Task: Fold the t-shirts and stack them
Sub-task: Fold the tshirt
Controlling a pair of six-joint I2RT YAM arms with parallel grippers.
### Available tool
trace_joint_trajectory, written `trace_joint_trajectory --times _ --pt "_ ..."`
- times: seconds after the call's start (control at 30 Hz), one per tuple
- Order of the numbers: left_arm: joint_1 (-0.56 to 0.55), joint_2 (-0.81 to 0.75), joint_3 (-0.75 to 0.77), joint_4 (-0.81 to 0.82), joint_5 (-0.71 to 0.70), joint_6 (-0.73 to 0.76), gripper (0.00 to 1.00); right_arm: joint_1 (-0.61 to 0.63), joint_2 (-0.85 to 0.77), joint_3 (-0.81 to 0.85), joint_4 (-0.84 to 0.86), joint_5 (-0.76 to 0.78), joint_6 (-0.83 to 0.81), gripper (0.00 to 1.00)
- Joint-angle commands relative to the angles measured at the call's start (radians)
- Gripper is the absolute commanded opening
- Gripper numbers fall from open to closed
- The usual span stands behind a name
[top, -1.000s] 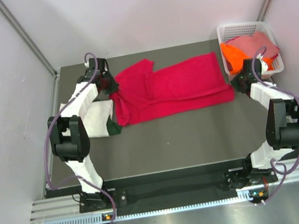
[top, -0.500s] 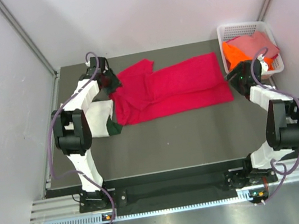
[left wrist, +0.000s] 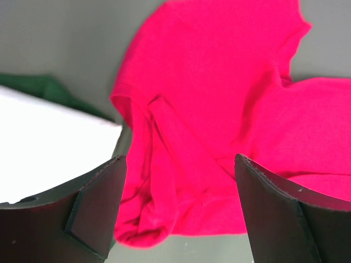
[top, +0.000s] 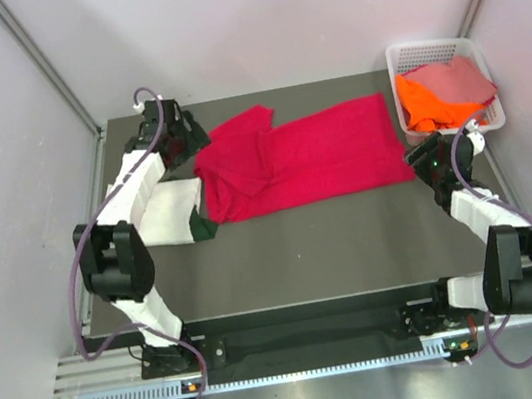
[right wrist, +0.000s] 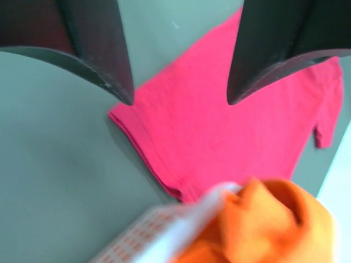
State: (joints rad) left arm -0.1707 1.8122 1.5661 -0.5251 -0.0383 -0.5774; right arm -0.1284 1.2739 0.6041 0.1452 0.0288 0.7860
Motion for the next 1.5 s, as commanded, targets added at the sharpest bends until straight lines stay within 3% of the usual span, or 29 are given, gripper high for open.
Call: trace_joint_trajectory --times 0.0,0.17,0.4,0.87,0.97,1.0,1.1,1.17,1.47 --pt "0.007 -0.134 -0.058 -0.001 -0.077 -0.013 0.83 0.007 -0.031 -0.07 0.109 -0.001 0.031 0.62" --pt "0.008 -0.26 -0.236 0.036 -0.133 -0.079 0.83 0.009 0.034 -0.102 0.168 -0.009 0.093 0.57" --pt "0.008 -0.33 -0.441 0.097 -0.081 -0.125 0.81 0.01 0.168 -0.113 0.26 -0.015 0.128 0.53" --pt "0.03 -0.278 -0.569 0.146 -0.019 -0.141 0.81 0.033 0.277 -0.063 0.242 0.077 0.174 0.52" --pt "0.054 -0.258 -0.577 0.155 -0.011 -0.136 0.81 0.033 0.278 -0.046 0.211 0.083 0.159 0.34" --pt "0.06 -0.258 -0.581 0.157 -0.011 -0.133 0.81 0.033 0.272 -0.044 0.197 0.088 0.154 0.21" --pt "0.063 -0.254 -0.584 0.158 -0.006 -0.125 0.81 0.033 0.256 -0.041 0.171 0.105 0.147 0.04" --pt "0.063 -0.263 -0.584 0.155 0.005 -0.108 0.81 0.033 0.229 -0.046 0.165 0.112 0.134 0.0" --pt "0.025 -0.303 -0.591 0.14 -0.024 -0.019 0.76 0.023 0.162 -0.072 0.129 0.155 0.102 0.0"
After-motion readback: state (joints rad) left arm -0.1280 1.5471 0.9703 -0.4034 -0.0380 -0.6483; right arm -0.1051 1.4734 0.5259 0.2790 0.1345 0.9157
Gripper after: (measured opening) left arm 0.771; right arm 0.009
